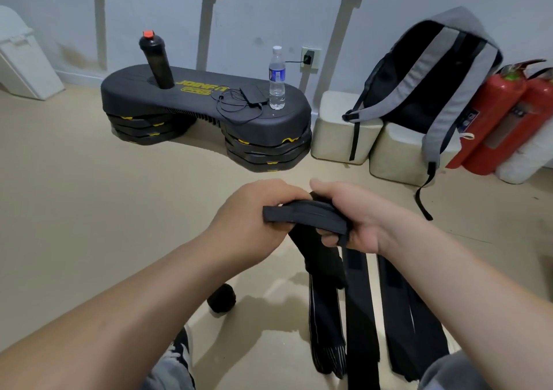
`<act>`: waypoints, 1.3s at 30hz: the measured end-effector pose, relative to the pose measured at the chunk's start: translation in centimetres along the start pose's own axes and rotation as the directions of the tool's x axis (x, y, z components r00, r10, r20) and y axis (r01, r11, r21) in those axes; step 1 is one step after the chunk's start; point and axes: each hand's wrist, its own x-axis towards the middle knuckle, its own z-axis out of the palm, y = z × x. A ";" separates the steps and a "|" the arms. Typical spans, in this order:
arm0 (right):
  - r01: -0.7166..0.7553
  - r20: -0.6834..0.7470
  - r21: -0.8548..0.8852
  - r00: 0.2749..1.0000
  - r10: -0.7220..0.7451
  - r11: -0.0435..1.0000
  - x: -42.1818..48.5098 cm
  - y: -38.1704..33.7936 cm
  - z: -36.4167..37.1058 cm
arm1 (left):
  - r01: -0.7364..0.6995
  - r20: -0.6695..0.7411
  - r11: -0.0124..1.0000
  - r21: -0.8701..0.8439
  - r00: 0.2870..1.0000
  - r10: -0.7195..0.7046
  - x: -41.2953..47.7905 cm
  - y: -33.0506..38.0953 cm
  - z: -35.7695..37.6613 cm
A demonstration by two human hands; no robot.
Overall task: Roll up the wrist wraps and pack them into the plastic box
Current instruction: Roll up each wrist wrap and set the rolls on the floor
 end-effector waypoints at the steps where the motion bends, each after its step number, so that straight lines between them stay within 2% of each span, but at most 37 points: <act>1: 0.010 -0.021 0.011 1.000 -0.009 1.000 -0.2 -0.2 -0.1 | 0.046 -0.040 0.994 -0.101 0.998 -0.050 0.0 0.4 0.0; 3: 0.113 -0.108 0.024 0.988 -0.110 0.993 -0.5 -0.4 -0.7 | 0.143 -0.097 0.938 -0.316 0.978 -0.182 0.4 1.3 -0.3; 6: 0.325 -0.248 0.022 0.918 -0.310 0.945 -0.8 -0.2 -1.3 | 0.293 -0.065 0.808 -0.510 0.924 -0.376 0.6 1.9 -0.2; 8: 0.418 -0.204 0.032 0.892 -0.403 0.908 -1.0 0.1 -1.4 | 0.335 -0.025 0.720 -0.607 0.898 -0.439 0.6 2.0 -0.2; 12: 0.467 0.048 0.059 0.882 -0.470 0.882 -2.2 0.8 -1.0 | 0.375 0.019 0.615 -0.694 0.863 -0.504 0.3 2.2 0.1; 17: 0.479 -0.016 -0.059 0.877 -0.480 0.876 -2.3 1.9 0.0 | 0.374 0.016 0.568 -0.733 0.844 -0.536 0.0 2.6 0.3; 24: 0.437 -0.119 0.063 0.896 -0.428 0.897 -2.2 2.3 0.9 | 0.395 0.050 0.544 -0.741 0.839 -0.541 0.0 3.1 0.0; 30: 0.395 -0.171 0.237 0.916 -0.362 0.888 -2.8 1.7 0.9 | 0.391 -0.092 0.698 -0.600 0.833 -0.545 -0.1 3.3 0.4; 33: 0.414 -0.185 0.235 0.907 -0.377 0.880 -2.7 1.6 0.7 | 0.362 -0.145 0.731 -0.579 0.836 -0.529 0.1 3.2 0.5; 36: 0.406 -0.172 0.227 0.911 -0.374 0.885 -2.5 1.5 0.5 | 0.336 -0.144 0.682 -0.650 0.826 -0.545 0.2 3.7 0.4; 39: 0.406 -0.152 0.203 0.912 -0.381 0.891 -2.4 1.5 0.4 | 0.279 -0.195 0.741 -0.611 0.854 -0.482 0.2 4.0 0.2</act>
